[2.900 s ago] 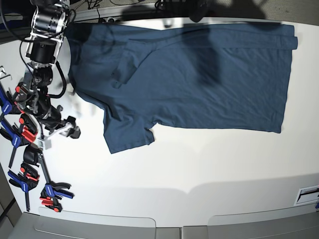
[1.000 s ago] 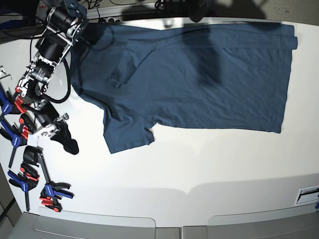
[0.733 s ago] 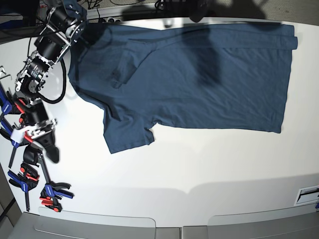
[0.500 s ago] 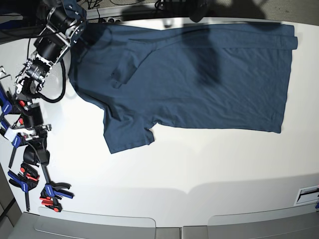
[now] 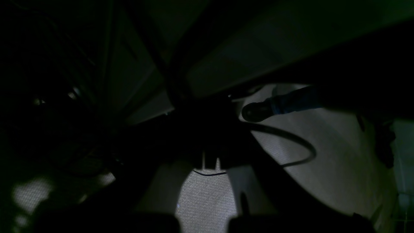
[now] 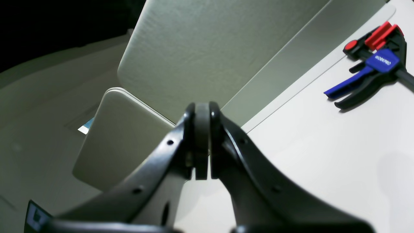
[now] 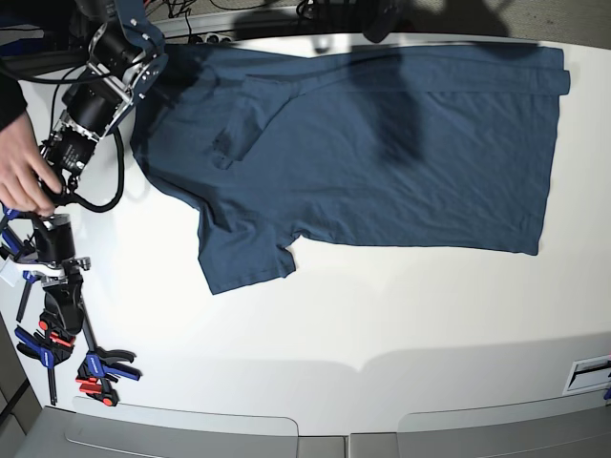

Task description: Fold the T-shirt properly

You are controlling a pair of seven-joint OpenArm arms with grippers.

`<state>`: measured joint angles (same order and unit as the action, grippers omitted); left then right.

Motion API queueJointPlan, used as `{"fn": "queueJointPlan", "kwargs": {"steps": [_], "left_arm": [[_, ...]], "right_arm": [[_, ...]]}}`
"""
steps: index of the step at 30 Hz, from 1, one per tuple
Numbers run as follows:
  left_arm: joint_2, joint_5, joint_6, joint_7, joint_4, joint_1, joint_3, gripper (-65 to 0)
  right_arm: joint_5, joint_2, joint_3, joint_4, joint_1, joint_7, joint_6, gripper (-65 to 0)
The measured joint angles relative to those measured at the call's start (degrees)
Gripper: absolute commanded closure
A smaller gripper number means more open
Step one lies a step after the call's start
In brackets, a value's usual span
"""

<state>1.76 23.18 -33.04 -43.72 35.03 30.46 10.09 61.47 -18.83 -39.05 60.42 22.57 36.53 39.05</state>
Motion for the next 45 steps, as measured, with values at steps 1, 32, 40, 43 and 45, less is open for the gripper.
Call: {"fn": "queueJointPlan", "kwargs": {"steps": [1,32,40,43,45], "left_arm": [[0.00,0.00,0.00,0.00,0.00,0.00,0.00,0.0],[0.37,2.58,-0.04,-0.90,0.00,-0.63,0.00,0.0],[0.37,2.60,-0.07,-0.90,0.00,-0.63,0.00,0.0],[0.35,2.58,-0.07,-0.90,0.00,-0.63,0.00,0.0],[0.35,2.58,-0.07,-0.90,0.00,-0.63,0.00,0.0]], "right_arm": [[0.00,0.00,0.00,0.00,-0.04,0.15,0.00,0.0],[0.02,-0.02,-0.02,0.00,-0.07,0.11,0.00,0.0],[0.02,-0.04,-0.02,0.00,-0.04,0.09,0.00,0.0],[0.02,-0.02,-0.02,0.00,-0.04,0.11,0.00,0.0],[0.00,-0.02,-0.02,0.00,-0.04,0.11,0.00,0.0]]}}
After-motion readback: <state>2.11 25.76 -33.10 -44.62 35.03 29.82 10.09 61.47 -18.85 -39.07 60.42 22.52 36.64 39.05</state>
